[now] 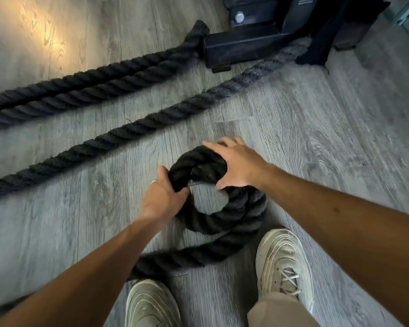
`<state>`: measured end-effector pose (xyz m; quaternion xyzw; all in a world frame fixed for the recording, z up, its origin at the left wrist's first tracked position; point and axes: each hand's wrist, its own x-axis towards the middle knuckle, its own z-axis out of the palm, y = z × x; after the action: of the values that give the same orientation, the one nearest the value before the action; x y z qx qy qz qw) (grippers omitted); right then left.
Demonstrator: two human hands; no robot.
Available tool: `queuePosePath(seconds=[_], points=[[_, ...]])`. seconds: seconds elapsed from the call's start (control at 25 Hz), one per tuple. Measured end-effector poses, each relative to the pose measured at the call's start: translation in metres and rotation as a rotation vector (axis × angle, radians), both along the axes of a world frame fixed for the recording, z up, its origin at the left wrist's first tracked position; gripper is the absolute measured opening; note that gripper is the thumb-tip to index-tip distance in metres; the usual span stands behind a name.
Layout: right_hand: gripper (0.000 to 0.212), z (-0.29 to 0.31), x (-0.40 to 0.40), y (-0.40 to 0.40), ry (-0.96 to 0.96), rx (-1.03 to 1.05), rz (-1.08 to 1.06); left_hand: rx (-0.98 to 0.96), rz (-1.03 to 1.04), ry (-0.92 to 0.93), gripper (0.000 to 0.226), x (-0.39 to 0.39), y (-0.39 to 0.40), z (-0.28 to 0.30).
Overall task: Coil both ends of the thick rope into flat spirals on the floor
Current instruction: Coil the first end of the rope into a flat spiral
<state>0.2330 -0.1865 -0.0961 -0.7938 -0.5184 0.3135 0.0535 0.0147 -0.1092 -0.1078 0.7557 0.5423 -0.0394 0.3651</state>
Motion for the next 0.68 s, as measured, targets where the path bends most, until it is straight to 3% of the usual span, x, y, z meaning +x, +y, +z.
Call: queuePosePath(seconds=[0.08,0.16,0.2,0.28,0.36,0.48,0.56,0.68], points=[[0.121,-0.009,-0.018,-0.020,-0.010,0.049,-0.298,0.045,-0.072,0.189,0.062,0.007,0.005,0.002],[0.118,-0.017,-0.022,-0.030,-0.049,0.076,-0.345,0.212,-0.345,0.343,0.109,0.028,0.022,0.006],[0.117,-0.018,-0.019,-0.029,-0.057,0.086,-0.319,0.269,-0.509,0.321,0.124,0.043,0.031,0.010],[0.115,-0.013,-0.013,-0.027,-0.053,0.110,-0.283,0.258,-0.808,0.243,0.122,0.073,0.042,0.013],[0.117,-0.013,-0.016,-0.033,-0.079,0.115,-0.269,0.272,-0.944,0.261,0.111,0.087,0.050,0.006],[0.129,-0.023,-0.052,-0.062,-0.109,-0.010,-0.543,0.414,-0.945,0.323,0.106,0.076,0.046,-0.006],[0.126,-0.026,-0.075,-0.083,-0.028,-0.029,-0.771,0.473,-0.914,0.338,0.103,0.070,0.038,-0.005],[0.116,-0.025,-0.054,-0.084,0.073,0.012,-0.660,0.420,-0.743,0.385,0.105,0.059,0.026,0.002]])
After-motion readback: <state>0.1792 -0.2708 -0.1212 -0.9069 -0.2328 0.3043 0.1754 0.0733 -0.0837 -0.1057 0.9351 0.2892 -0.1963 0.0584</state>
